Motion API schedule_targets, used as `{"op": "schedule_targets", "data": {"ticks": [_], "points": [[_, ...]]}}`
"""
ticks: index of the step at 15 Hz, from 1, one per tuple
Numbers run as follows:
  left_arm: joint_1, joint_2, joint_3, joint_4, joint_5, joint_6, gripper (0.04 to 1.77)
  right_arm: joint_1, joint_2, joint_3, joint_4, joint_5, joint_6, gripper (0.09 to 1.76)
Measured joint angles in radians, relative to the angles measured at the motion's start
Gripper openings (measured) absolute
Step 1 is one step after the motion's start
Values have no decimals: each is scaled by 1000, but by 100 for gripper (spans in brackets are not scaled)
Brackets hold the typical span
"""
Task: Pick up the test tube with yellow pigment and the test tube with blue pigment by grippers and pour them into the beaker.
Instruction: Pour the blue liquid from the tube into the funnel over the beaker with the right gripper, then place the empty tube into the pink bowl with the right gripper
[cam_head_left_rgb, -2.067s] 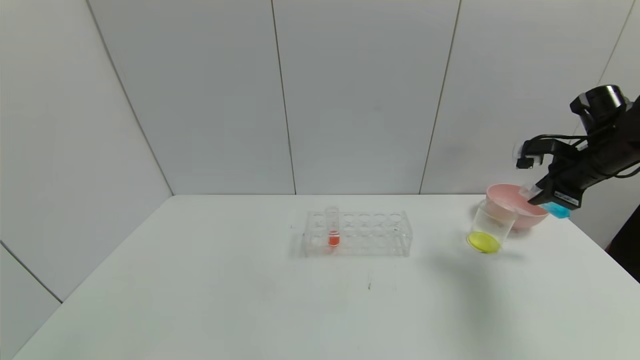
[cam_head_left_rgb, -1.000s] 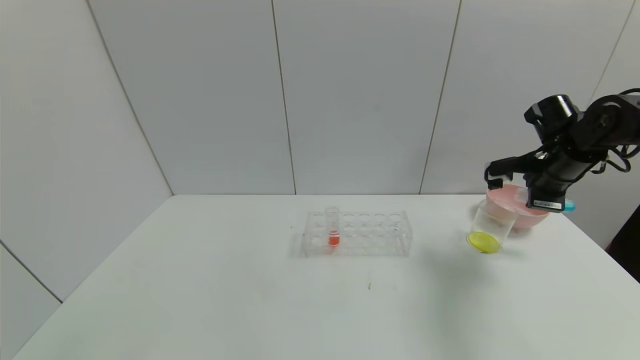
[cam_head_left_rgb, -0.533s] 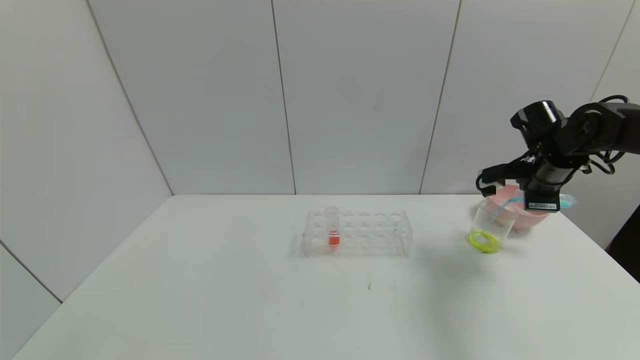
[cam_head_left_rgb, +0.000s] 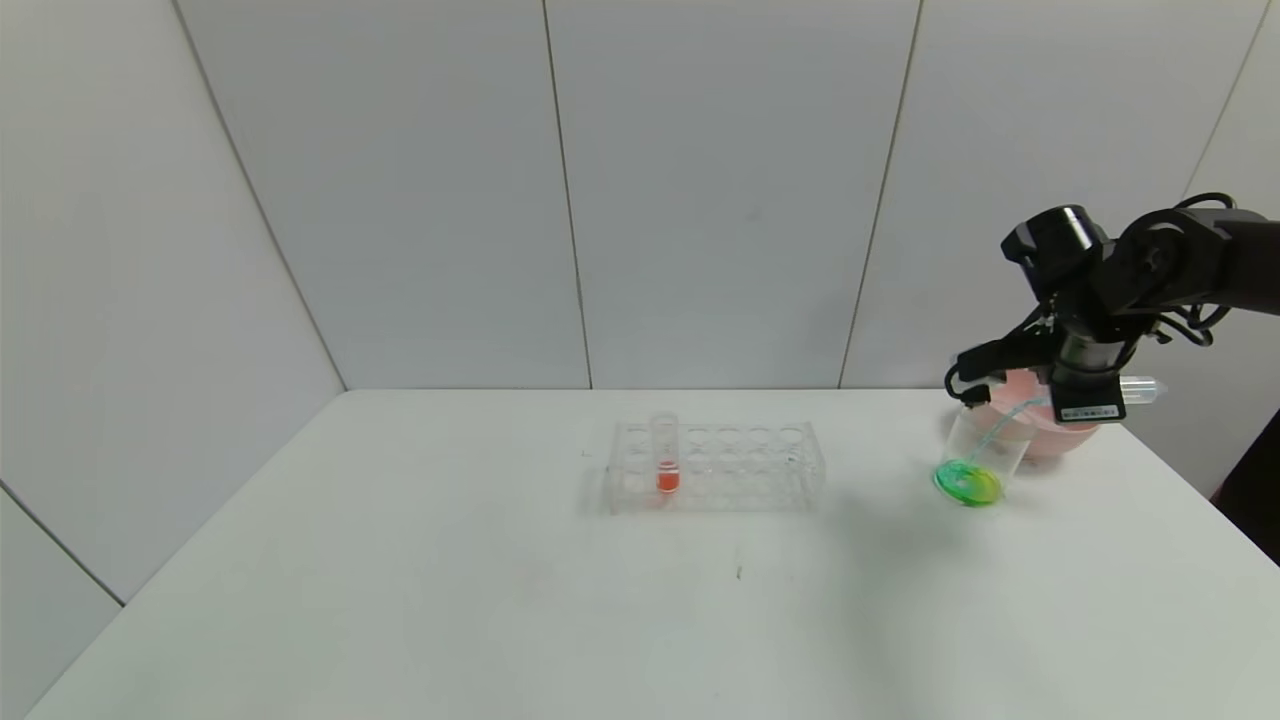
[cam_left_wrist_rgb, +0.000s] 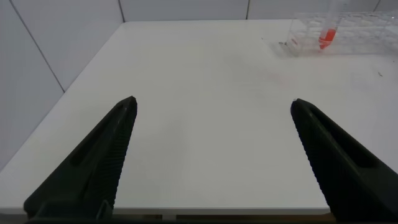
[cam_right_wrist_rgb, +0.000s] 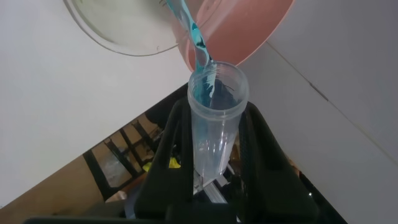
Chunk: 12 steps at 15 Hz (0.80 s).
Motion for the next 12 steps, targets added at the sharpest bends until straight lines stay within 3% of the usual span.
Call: {"op": "schedule_targets", "data": {"ticks": [4, 12], "points": [[0, 0, 0, 0, 0, 0, 176, 21, 0, 0, -22, -92, -76, 49], [0, 0, 0, 0, 0, 0, 176, 30, -33, 0, -10, -99, -91, 49]]}}
